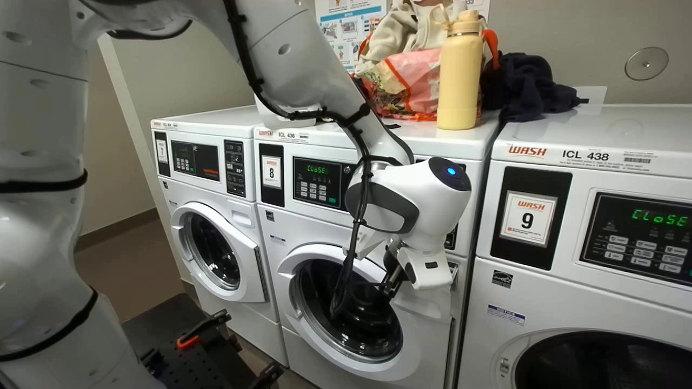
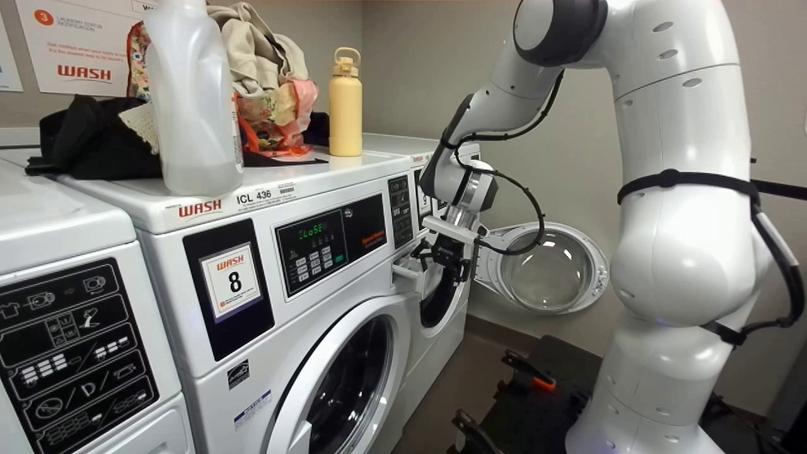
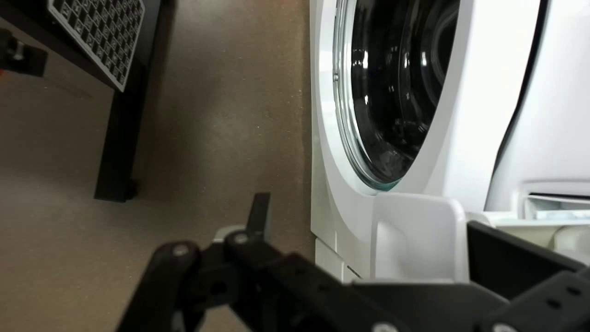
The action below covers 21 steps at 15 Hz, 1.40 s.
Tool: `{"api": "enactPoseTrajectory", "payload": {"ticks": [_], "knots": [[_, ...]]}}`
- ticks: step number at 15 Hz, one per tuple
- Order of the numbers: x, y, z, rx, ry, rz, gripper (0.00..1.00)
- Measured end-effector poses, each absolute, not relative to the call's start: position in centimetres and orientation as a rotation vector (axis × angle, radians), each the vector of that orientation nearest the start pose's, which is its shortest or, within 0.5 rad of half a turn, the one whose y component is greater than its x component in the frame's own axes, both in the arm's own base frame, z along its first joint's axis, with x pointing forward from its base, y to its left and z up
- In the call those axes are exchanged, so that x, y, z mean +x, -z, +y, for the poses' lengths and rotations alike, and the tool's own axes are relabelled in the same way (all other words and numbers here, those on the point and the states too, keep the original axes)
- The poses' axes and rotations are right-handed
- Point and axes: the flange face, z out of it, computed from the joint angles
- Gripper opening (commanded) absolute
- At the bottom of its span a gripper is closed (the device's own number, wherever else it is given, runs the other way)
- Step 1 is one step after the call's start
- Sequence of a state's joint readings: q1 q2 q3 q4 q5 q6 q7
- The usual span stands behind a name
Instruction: Open the compartment in the washing machine.
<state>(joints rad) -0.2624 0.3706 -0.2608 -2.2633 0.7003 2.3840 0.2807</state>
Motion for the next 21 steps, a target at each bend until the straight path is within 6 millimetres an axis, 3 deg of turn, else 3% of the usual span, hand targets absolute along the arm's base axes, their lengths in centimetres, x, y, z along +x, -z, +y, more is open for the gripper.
{"api": "enactPoseTrajectory", "payload": {"ticks": [3, 21], "knots": [[43.4, -18.5, -26.1, -2.158, -0.27, 1.78, 1.0], [42.1, -20.7, -27.3, -2.09, -0.307, 1.852, 1.0]]}}
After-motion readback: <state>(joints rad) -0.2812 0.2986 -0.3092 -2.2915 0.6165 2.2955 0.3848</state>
